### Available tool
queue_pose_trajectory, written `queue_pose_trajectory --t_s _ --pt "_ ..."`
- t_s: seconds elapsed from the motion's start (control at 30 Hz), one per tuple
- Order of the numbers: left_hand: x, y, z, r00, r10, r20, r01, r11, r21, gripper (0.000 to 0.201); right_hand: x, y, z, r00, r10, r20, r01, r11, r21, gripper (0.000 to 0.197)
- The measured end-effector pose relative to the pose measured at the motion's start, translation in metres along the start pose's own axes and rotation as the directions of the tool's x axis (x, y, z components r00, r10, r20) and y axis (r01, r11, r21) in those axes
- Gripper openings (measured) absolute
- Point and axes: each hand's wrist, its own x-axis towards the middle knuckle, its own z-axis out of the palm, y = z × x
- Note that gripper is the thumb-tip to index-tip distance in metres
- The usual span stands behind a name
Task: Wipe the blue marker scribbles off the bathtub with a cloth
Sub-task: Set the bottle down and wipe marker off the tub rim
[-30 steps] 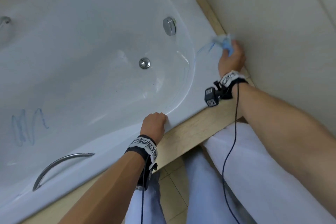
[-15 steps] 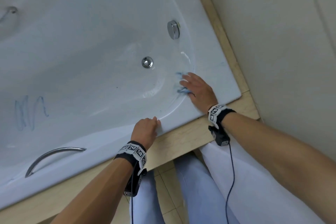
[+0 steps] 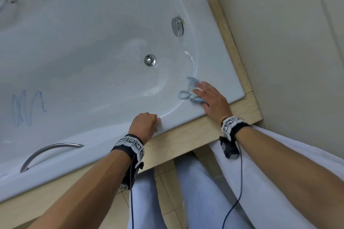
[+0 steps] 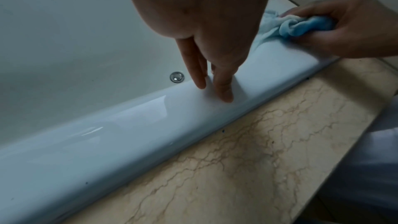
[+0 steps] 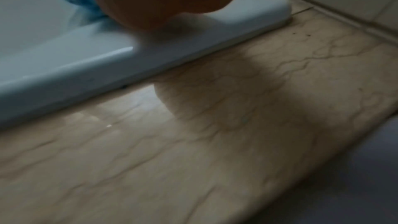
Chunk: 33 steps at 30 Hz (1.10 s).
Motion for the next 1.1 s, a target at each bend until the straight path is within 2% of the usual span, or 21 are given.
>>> queue_pose_trajectory --t_s 0.03,0.07,0.1,0.13,0.17,0.2,0.23,0.3,0.37,0.43,0.47,0.53,0.63,0.7,0.73,0.87,0.93,1.0,1.07,1.1 --pt "0.001 0.001 0.000 1.000 0.007 -0.004 -0.007 1.000 0.003 0.009 0.006 0.010 -0.002 0.998 0.042 -0.041 -0.042 0.999 -0.009 0.045" --pt "0.001 0.001 0.001 1.000 0.012 -0.008 -0.012 1.000 0.007 0.010 0.018 0.021 -0.004 0.981 0.143 -0.130 -0.143 0.990 0.013 0.043" --pt "0.001 0.001 0.001 1.000 0.013 -0.019 -0.013 1.000 0.009 0.012 0.033 0.034 -0.008 0.928 0.265 -0.260 -0.264 0.964 0.043 0.042" --pt "0.000 0.001 0.002 1.000 0.012 -0.029 -0.012 1.000 0.012 0.013 0.049 0.046 -0.014 0.844 0.394 -0.363 -0.390 0.916 0.088 0.042" --pt "0.000 0.000 0.002 0.999 0.013 -0.031 -0.013 1.000 0.014 0.013 0.063 0.057 -0.019 0.759 0.501 -0.416 -0.491 0.860 0.139 0.043" --pt "0.000 0.000 0.003 1.000 0.020 -0.023 -0.019 1.000 0.020 0.014 0.069 0.065 -0.023 0.706 0.570 -0.420 -0.557 0.814 0.168 0.044" --pt "0.000 0.000 0.004 1.000 0.018 -0.015 -0.018 1.000 0.018 0.015 0.068 0.065 -0.024 0.687 0.595 -0.418 -0.587 0.793 0.165 0.045" --pt "0.001 0.000 0.002 1.000 0.006 -0.018 -0.006 1.000 0.010 0.017 0.055 0.048 -0.019 0.715 0.563 -0.415 -0.575 0.811 0.109 0.045" --pt "-0.001 0.001 0.002 1.000 0.006 -0.009 -0.006 1.000 0.011 0.013 0.020 0.009 -0.005 0.784 0.499 -0.368 -0.508 0.857 0.080 0.050" --pt "-0.002 0.003 0.001 1.000 0.026 0.015 -0.026 0.999 0.030 0.008 -0.024 -0.030 0.010 0.905 0.387 -0.178 -0.384 0.922 0.050 0.061" --pt "-0.002 0.004 0.000 0.999 0.040 0.019 -0.041 0.998 0.048 0.010 -0.040 -0.040 0.013 0.949 0.302 -0.090 -0.299 0.953 0.048 0.066" --pt "-0.001 0.002 -0.003 0.998 0.055 0.009 -0.056 0.995 0.084 0.012 -0.048 -0.032 0.011 0.994 0.114 0.008 -0.114 0.992 0.056 0.069" --pt "-0.003 -0.001 0.001 0.998 0.045 -0.037 -0.042 0.997 0.071 0.017 -0.034 -0.003 -0.003 0.985 -0.107 0.137 0.104 0.994 0.024 0.066" --pt "-0.007 -0.002 0.006 0.996 0.048 -0.076 -0.044 0.998 0.052 0.018 -0.015 0.010 -0.015 0.961 -0.178 0.213 0.184 0.983 -0.005 0.064" --pt "-0.009 -0.005 0.009 0.994 0.050 -0.097 -0.047 0.998 0.032 0.016 -0.003 0.013 -0.019 0.962 -0.165 0.218 0.174 0.984 -0.025 0.062" --pt "-0.017 -0.026 0.016 0.985 0.042 -0.168 -0.056 0.996 -0.075 0.002 0.074 0.022 -0.030 0.997 0.021 0.079 -0.011 0.991 -0.133 0.044" --pt "-0.023 -0.046 0.019 0.972 -0.003 -0.233 -0.026 0.993 -0.119 0.020 0.120 0.025 -0.033 0.995 0.033 0.097 -0.011 0.975 -0.224 0.037" --pt "-0.032 -0.066 0.020 0.963 -0.085 -0.257 0.063 0.994 -0.091 0.049 0.160 0.018 -0.028 0.975 0.027 0.219 0.051 0.938 -0.343 0.030" --pt "-0.039 -0.086 0.019 0.946 -0.234 -0.223 0.222 0.972 -0.078 0.061 0.189 -0.002 -0.018 0.899 0.144 0.413 0.070 0.885 -0.460 0.021" --pt "-0.041 -0.095 0.016 0.927 -0.332 -0.174 0.319 0.943 -0.097 0.065 0.198 -0.013 -0.012 0.854 0.220 0.471 0.062 0.856 -0.513 0.023"
